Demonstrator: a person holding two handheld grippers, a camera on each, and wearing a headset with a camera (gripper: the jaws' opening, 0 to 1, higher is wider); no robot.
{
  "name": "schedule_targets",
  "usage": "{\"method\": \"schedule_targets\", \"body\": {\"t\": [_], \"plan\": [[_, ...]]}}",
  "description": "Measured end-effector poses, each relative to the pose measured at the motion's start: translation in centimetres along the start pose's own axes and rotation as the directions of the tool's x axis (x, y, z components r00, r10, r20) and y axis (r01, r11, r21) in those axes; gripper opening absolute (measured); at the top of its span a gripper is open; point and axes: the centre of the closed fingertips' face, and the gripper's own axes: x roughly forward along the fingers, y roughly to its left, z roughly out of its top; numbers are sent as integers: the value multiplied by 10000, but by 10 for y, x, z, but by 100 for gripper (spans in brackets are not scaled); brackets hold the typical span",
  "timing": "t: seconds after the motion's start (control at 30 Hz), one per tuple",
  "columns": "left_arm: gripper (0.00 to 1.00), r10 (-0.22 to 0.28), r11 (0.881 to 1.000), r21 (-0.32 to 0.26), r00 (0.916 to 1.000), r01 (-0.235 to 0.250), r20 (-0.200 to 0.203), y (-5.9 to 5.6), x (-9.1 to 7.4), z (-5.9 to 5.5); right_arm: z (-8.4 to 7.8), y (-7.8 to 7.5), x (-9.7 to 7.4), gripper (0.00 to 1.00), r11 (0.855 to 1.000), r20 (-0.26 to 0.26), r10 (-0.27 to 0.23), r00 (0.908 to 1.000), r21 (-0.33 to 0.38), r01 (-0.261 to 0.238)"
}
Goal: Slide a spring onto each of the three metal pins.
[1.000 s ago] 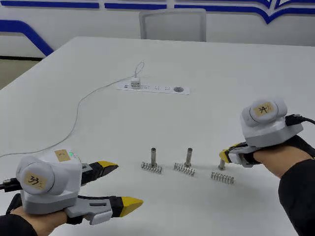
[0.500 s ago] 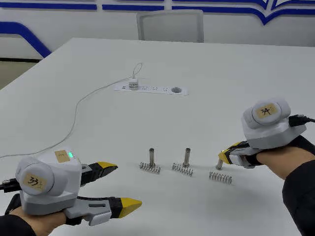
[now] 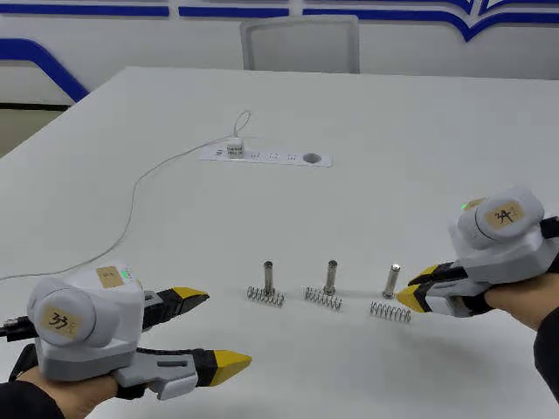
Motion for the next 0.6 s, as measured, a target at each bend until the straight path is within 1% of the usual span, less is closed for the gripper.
{"method": "schedule_targets", "body": {"t": [0.07,0.1,0.17,0.23,0.3,0.37,0.4,0.5,0.6], "plan": [[63,-11,10000,0,10000,11,-16,0,0,0,-5,2,2,17,9995,-45,228,9997,-195,-228],[63,-16,10000,-2,10000,16,-15,0,0,0,-7,4,3,17,9980,-58,459,9989,-422,-461],[63,-18,10000,-4,10000,18,-41,0,1,-1,-12,2,6,17,9963,-119,588,9982,-613,-594],[63,-22,10000,-13,10000,22,-50,0,1,-1,-16,4,9,17,9927,-129,884,9960,-810,-892],[63,-21,10000,-13,10000,21,-67,0,1,-2,-19,5,12,17,9894,-191,1077,9940,-955,-1090],[63,-21,10000,-20,10000,21,-74,0,1,-2,-21,6,14,17,9839,-243,1176,9928,-1327,-1198],[63,-20,10000,-27,10000,19,-86,0,0,-2,-21,7,15,17,9793,-230,1309,9911,-1525,-1329],[62,-28,10000,-37,9999,27,-113,0,0,-3,-26,6,18,17,9740,-347,1406,9895,-1746,-1446],[62,-39,10000,-33,9999,39,-139,-1,1,-3,-25,7,19,17,9691,-292,1598,9867,-1857,-1625]]}}
